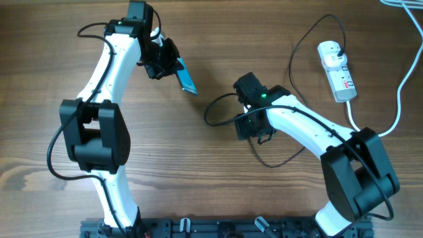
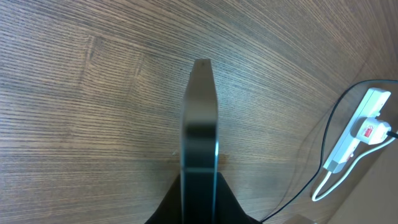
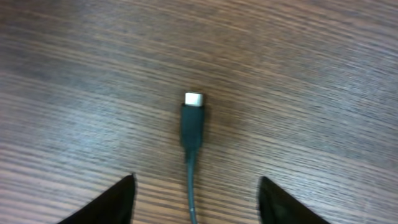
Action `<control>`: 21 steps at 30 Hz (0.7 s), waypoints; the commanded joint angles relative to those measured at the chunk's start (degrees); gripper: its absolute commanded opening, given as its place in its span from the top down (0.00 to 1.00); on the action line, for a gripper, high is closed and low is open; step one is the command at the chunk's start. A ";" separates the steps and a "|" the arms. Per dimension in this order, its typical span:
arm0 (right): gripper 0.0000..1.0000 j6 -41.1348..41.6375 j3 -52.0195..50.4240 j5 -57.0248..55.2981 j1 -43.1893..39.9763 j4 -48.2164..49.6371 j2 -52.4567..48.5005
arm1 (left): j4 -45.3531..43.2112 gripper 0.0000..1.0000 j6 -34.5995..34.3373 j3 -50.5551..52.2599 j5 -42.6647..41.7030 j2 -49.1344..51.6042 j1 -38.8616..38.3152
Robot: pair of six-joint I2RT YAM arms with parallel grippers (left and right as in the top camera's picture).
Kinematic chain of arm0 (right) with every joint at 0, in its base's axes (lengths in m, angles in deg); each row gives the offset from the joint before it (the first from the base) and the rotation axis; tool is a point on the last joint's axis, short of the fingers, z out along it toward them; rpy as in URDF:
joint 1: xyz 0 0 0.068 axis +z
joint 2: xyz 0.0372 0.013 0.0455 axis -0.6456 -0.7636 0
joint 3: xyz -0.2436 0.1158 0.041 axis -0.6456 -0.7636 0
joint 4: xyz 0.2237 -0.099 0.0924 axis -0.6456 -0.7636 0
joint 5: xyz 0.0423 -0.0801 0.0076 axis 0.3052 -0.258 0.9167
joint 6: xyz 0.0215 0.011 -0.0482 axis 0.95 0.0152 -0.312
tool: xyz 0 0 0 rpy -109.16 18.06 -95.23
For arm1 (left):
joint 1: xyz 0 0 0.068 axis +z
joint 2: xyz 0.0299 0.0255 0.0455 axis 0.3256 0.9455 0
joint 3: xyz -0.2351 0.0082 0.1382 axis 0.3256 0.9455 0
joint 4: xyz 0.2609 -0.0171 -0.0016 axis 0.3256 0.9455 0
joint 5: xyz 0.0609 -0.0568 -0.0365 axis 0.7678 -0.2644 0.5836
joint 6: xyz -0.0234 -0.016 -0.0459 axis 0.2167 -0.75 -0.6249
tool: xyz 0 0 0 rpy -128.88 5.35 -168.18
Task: Plug charger to phone and switch on socket
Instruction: 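Lower the right gripper and grasp the black USB-C cable plug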
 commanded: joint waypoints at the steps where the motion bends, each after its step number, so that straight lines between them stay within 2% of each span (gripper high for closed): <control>1: 0.44 0.24 -0.09 -2.67 0.24 0.07 -0.90 | -0.13 0.96 0.90 -0.02 -1.57 -2.23 -0.22; 4: 0.45 0.26 -0.72 -2.64 0.26 0.55 -0.90 | -0.13 0.96 0.90 -0.02 -1.57 -2.23 -0.22; 6: 0.49 0.28 -1.22 -2.62 0.26 0.59 -1.01 | -0.13 0.96 0.87 -0.02 -1.57 -2.23 -0.22; 13: 0.50 0.31 -1.55 -2.60 0.26 0.96 -1.03 | -0.17 0.96 0.66 -0.02 -2.21 -2.23 -0.22; 18: 0.58 0.24 -1.55 -1.97 0.26 2.14 -1.11 | -0.17 0.96 0.66 -0.02 -2.23 -2.23 -0.22; 21: 0.59 0.31 -1.60 -1.97 0.26 2.23 -1.11 | -0.17 0.96 0.63 -0.02 -2.23 -2.23 -0.22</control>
